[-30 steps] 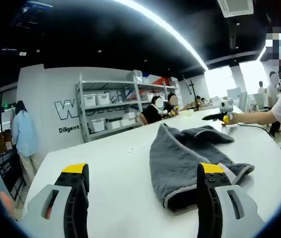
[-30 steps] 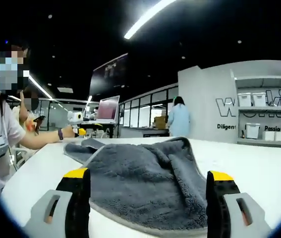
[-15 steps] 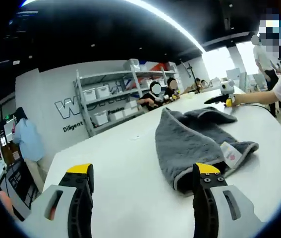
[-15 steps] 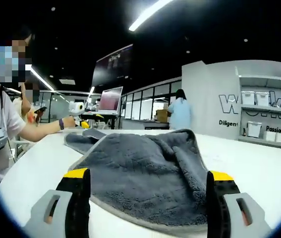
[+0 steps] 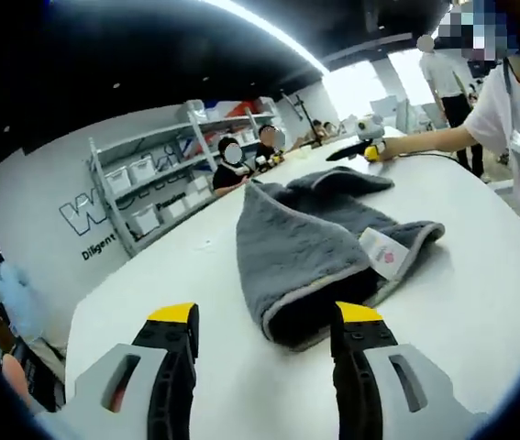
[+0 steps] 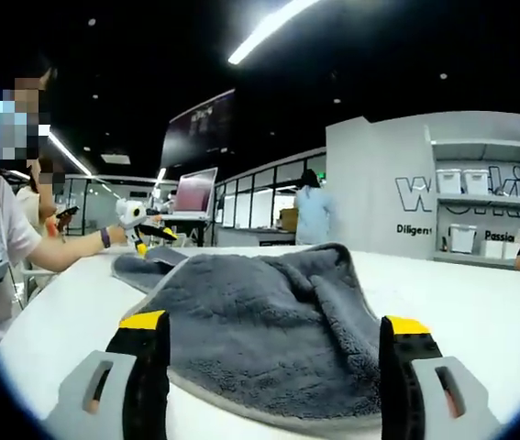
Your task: Fold the towel on the table until its edges align and the towel forms a compact rectangular stack.
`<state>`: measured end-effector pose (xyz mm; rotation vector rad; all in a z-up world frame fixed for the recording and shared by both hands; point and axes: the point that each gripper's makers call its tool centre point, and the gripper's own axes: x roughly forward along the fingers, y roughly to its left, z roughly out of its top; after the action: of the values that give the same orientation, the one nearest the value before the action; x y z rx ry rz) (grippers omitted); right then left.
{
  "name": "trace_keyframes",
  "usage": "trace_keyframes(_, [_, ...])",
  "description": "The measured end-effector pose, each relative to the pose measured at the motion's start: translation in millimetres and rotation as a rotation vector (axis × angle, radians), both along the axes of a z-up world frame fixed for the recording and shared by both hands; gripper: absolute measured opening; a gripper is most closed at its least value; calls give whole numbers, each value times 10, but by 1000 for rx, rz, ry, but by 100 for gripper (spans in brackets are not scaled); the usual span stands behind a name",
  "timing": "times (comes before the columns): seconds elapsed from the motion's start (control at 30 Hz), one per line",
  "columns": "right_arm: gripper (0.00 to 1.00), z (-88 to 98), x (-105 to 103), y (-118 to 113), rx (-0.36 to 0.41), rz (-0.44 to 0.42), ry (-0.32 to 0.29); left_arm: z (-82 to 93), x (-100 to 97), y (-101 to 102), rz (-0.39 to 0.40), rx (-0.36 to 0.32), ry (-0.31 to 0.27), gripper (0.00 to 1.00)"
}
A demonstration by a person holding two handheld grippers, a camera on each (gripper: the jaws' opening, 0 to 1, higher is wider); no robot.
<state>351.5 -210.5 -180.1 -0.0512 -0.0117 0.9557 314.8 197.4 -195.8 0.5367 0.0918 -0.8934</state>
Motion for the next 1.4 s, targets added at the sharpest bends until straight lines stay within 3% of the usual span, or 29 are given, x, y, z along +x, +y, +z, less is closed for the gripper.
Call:
trace_keyframes(0.23, [95, -16, -6, 19, -8, 5, 1, -86, -54, -228, -81, 49, -24, 53])
trace_keyframes(0.47, [95, -17, -7, 22, -3, 9, 3, -82, -123, -431, -152, 47, -66, 51])
trace_keyframes(0.83, [94, -1, 11, -4, 9, 9, 8, 42, -153, -477, -175, 27, -122, 36])
trace_keyframes(1.4, [93, -26, 1, 3, 4, 11, 10, 139, -232, -534, -225, -43, -126, 23])
